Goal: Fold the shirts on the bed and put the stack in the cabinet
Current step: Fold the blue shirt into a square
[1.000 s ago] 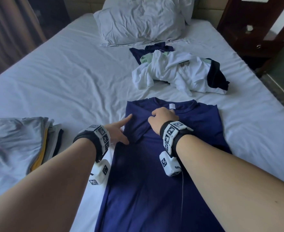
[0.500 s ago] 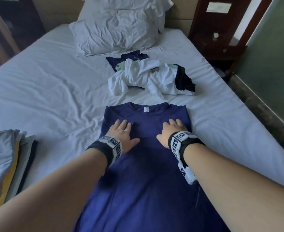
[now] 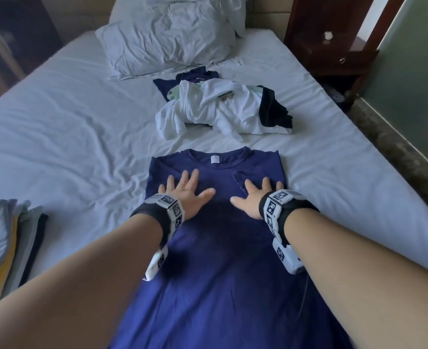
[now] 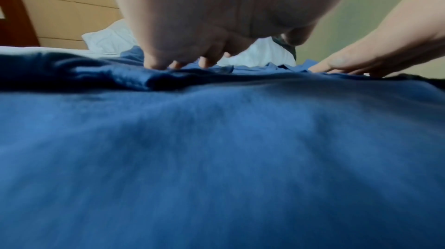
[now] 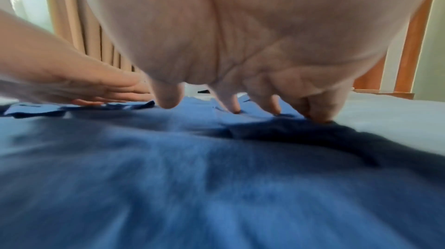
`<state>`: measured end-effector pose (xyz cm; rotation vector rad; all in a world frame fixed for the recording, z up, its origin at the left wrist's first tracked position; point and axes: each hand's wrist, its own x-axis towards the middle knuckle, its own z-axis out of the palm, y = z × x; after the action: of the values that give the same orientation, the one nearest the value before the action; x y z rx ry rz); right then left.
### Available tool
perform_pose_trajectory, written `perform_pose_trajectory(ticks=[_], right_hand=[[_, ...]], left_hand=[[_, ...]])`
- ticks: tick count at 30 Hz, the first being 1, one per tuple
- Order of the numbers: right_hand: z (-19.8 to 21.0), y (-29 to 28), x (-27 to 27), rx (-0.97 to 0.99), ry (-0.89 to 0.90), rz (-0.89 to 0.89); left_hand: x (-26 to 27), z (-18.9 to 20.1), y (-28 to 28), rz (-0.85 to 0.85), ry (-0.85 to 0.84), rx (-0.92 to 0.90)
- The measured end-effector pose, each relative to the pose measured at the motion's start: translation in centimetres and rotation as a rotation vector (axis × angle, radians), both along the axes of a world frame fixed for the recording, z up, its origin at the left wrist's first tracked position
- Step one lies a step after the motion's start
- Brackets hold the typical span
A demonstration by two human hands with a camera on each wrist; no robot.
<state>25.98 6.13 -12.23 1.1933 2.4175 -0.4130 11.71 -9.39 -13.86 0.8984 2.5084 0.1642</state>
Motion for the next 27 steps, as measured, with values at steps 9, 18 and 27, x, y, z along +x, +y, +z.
perform_pose_trajectory(ticks=[9, 18, 27], right_hand=[[-2.0, 5.2, -0.6, 0.015, 0.089, 0.036], [-3.0, 5.9, 0.0, 0.021, 0.056, 0.012], [-1.8, 4.6, 0.5, 0.149, 0.149, 0.113]], left_hand=[[-1.9, -1.3, 0.2, 0.132, 0.035, -0.128], [-2.1, -2.5, 0.9, 0.152, 0.043, -0.159], [-1.8, -1.6, 1.1, 0.114, 0.082, -0.092]])
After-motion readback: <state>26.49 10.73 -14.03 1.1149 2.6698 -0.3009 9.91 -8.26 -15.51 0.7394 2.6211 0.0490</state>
